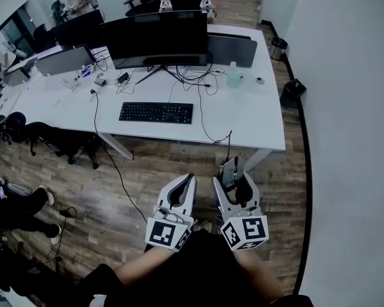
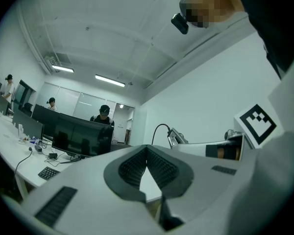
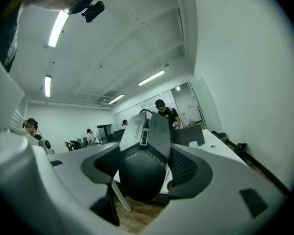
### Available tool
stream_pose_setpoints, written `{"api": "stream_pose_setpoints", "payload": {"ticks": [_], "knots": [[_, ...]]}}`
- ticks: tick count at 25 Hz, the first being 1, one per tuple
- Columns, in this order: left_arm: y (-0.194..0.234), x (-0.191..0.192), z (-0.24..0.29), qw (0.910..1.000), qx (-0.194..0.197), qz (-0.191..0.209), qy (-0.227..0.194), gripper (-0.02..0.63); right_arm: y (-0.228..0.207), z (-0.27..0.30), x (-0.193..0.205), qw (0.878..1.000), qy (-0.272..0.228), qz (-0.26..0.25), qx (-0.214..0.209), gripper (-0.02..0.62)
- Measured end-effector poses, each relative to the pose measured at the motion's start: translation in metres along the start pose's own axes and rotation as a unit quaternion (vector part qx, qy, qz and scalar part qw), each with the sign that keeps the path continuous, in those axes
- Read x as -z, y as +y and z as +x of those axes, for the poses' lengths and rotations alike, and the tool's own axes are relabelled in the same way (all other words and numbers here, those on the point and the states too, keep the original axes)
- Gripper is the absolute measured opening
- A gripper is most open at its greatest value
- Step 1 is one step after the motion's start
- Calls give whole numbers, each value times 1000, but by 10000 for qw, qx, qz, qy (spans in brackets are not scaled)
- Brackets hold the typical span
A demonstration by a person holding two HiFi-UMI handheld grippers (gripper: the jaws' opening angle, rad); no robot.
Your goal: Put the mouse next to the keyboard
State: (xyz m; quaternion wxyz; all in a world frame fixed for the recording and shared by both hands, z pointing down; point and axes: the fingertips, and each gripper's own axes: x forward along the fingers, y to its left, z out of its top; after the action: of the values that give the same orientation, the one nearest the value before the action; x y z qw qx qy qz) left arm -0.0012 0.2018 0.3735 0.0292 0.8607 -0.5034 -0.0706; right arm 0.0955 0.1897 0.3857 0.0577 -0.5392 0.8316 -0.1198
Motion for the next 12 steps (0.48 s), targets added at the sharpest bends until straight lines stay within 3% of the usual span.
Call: {"api": "stream_pose_setpoints", "payload": {"ticks": [12], "knots": [[13,19,24,9997,73,-185,116,3,-17,19,12,9997,207,0,124,308]]}}
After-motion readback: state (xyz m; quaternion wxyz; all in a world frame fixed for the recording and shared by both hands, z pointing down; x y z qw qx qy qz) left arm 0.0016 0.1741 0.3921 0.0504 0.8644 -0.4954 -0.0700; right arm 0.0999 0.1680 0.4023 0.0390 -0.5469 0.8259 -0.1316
